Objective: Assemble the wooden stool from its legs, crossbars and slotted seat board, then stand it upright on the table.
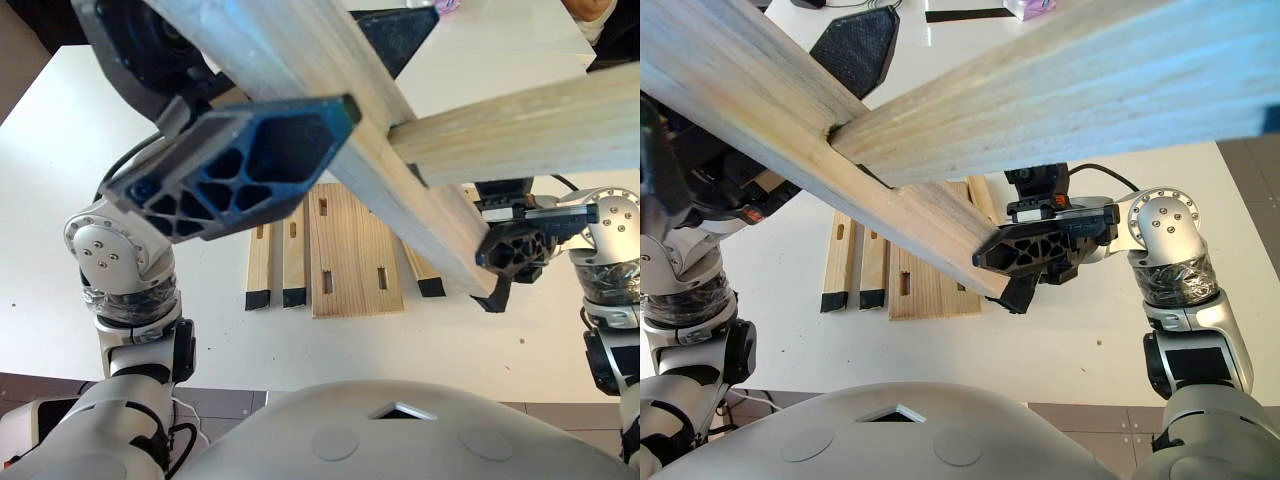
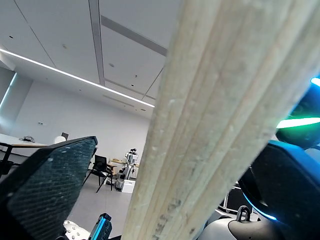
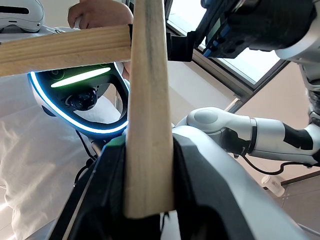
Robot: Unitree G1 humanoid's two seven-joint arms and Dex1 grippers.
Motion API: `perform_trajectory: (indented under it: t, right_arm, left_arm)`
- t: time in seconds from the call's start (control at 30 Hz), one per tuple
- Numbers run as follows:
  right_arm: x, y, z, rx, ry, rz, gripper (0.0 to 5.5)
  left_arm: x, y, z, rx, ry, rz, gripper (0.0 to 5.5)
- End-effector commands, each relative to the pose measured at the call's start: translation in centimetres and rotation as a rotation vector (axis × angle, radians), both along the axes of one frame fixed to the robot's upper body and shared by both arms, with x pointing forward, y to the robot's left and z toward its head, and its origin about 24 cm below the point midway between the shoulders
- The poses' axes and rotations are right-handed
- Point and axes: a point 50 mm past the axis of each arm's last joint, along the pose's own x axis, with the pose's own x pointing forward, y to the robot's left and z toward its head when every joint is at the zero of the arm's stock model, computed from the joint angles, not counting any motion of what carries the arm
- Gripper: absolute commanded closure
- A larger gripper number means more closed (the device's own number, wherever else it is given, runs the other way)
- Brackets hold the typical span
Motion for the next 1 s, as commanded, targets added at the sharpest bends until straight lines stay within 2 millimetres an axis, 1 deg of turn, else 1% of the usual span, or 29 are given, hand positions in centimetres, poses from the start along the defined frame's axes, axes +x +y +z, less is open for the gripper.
perform_trajectory:
  t: [0.03, 0.07, 0.1, 0.13, 0.17, 0.47, 0.5, 0.8, 0.83, 0.9, 0.93, 1.0]
  right_arm:
    - [0.4, 0.1, 0.5, -0.006, -0.015, -0.002, 4.44]
    - [0.4, 0.0, 0.5, -0.009, -0.015, -0.002, 4.44]
    - [0.5, 0.0, 0.5, -0.012, -0.014, -0.001, 4.44]
    - [0.5, 0.0, 0.5, -0.015, -0.013, 0.0, 4.44]
    - [0.5, 0.0, 0.5, -0.017, -0.012, 0.001, 4.44]
    - [0.8, 0.4, 0.8, -0.013, -0.004, 0.053, 4.44]
    - [0.8, 0.5, 0.8, -0.012, -0.004, 0.057, 4.44]
    - [0.9, 0.7, 0.9, -0.007, -0.008, 0.068, 4.44]
    - [0.9, 0.8, 0.8, -0.014, -0.009, 0.058, 4.44]
    - [1.1, 1.3, 0.4, -0.052, -0.02, -0.016, 4.44]
    - [1.2, 1.6, 0.3, -0.08, -0.033, -0.065, 4.07]
    - [1.4, 2.0, 0.0, -0.116, -0.043, -0.123, 3.84]
  left_arm:
    - [-0.2, 1.0, 0.6, 0.004, -0.027, 0.006, 0.89]
    - [-0.2, 1.3, 0.8, 0.003, -0.034, 0.009, 1.12]
    - [-0.2, 1.6, 1.1, 0.002, -0.043, 0.013, 1.22]
    - [-0.2, 1.9, 1.3, 0.0, -0.053, 0.018, 1.47]
    - [-0.1, 2.1, 1.5, -0.002, -0.064, 0.023, 1.59]
    - [-0.1, 1.3, 1.6, 0.0, -0.056, 0.005, 2.94]
    - [-0.1, 1.3, 1.7, 0.002, -0.059, 0.004, 3.01]
    - [-0.2, 1.3, 1.7, 0.024, -0.069, 0.003, 3.06]
    - [-0.2, 1.4, 1.8, 0.024, -0.068, 0.006, 3.06]
    - [-0.1, 1.4, 1.8, 0.024, -0.065, 0.021, 3.08]
    - [-0.1, 1.4, 1.9, 0.023, -0.065, 0.031, 3.09]
    - [0.0, 1.6, 2.1, 0.018, -0.062, 0.057, 3.14]
